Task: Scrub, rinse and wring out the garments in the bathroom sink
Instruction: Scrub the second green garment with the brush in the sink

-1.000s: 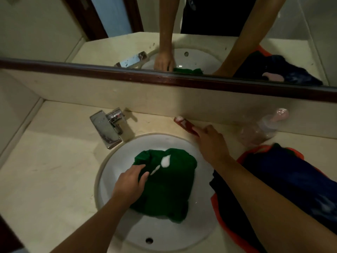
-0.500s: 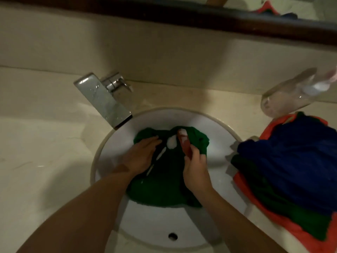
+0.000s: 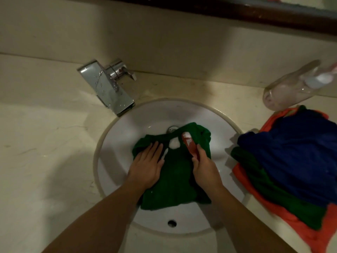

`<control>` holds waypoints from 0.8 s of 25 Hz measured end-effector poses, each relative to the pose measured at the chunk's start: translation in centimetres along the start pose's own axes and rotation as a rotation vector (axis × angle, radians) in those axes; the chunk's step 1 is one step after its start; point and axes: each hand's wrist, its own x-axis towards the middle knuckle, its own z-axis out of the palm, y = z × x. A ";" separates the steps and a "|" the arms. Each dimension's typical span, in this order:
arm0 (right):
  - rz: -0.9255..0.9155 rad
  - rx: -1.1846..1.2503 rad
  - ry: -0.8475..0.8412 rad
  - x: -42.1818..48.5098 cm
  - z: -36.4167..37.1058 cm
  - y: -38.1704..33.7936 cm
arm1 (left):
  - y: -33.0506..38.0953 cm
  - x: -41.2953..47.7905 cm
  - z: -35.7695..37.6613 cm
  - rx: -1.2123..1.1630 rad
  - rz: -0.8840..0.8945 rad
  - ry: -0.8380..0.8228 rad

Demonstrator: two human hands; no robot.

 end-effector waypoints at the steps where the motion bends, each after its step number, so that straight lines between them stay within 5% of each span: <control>1: -0.033 -0.016 0.010 -0.1 -0.1 -0.2 | 0.2 0.6 -0.5 -0.004 -0.016 0.027; 10: -0.242 0.243 0.139 0.9 2.1 -2.4 | -1.7 4.1 -1.8 0.143 -0.077 0.014; 14: -0.353 0.144 0.005 1.7 4.9 -3.2 | -2.4 3.6 -2.2 0.159 -0.108 0.020; 17: -0.269 0.025 -0.045 3.1 2.8 -1.8 | -2.5 3.6 -1.5 0.145 -0.111 0.143; 20: -0.092 0.066 0.132 3.1 0.2 0.3 | -2.0 3.6 -1.3 0.128 -0.095 0.199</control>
